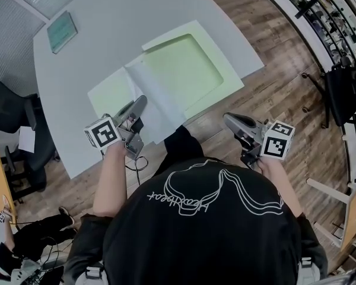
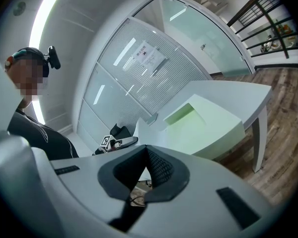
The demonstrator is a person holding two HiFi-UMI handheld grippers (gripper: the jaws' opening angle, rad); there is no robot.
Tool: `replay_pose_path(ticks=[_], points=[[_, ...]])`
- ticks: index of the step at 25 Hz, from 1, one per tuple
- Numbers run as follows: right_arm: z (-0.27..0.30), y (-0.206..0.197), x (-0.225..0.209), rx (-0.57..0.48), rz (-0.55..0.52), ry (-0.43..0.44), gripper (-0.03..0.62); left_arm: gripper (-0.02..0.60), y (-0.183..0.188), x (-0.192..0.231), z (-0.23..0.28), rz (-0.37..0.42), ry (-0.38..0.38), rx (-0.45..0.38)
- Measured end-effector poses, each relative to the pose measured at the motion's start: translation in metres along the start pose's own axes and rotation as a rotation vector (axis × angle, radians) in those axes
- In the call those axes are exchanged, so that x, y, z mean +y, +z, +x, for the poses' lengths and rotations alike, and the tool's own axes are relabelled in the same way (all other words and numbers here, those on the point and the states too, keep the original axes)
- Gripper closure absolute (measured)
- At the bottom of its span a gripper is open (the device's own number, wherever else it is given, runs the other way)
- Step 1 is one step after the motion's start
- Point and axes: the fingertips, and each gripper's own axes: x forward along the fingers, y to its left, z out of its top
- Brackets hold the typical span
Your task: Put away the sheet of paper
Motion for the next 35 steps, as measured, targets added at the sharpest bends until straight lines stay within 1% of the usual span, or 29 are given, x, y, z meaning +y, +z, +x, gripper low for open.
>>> replay_pose_path(ticks=[2, 4, 8, 10, 12, 14, 17, 21, 26, 27, 30, 35], points=[[-0.001, 0.003, -0.004, -0.002, 0.002, -0.002, 0.585, 0.569, 0.0, -0.01, 0.009, 0.038, -0.035, 0.021], [-0.002, 0.004, -0.008, -0.001, 0.008, -0.004, 0.585, 0.569, -0.002, -0.022, 0.018, 0.093, -0.071, 0.052], [-0.003, 0.003, -0.012, 0.003, 0.02, -0.003, 0.585, 0.569, -0.006, -0.039, 0.025, 0.189, -0.117, 0.104], [-0.001, 0.003, -0.01, 0.001, 0.02, -0.001, 0.585, 0.569, -0.005, -0.042, 0.024, 0.218, -0.129, 0.115], [0.001, 0.003, -0.009, 0.002, 0.018, 0.002, 0.585, 0.569, -0.002, -0.041, 0.023, 0.221, -0.131, 0.114], [0.001, 0.003, -0.009, 0.004, 0.017, 0.003, 0.585, 0.569, 0.003, -0.038, 0.025, 0.19, -0.133, 0.099], [0.001, 0.006, -0.011, 0.002, 0.018, 0.003, 0.585, 0.569, 0.013, -0.032, 0.029, 0.117, -0.133, 0.065], [-0.004, 0.009, -0.016, -0.004, 0.022, -0.006, 0.585, 0.569, 0.021, -0.022, 0.035, 0.046, -0.134, 0.03], [-0.011, 0.016, -0.023, -0.028, 0.03, -0.021, 0.585, 0.569, 0.026, -0.011, 0.045, -0.074, -0.127, -0.013], [-0.013, 0.017, -0.023, -0.034, 0.032, -0.023, 0.585, 0.569, 0.025, -0.008, 0.046, -0.087, -0.117, -0.015], [-0.014, 0.02, -0.024, -0.045, 0.04, -0.031, 0.585, 0.57, 0.02, 0.003, 0.048, -0.079, -0.074, 0.0], [-0.013, 0.021, -0.025, -0.07, 0.049, -0.044, 0.585, 0.569, 0.015, 0.024, 0.05, -0.103, 0.013, 0.002]])
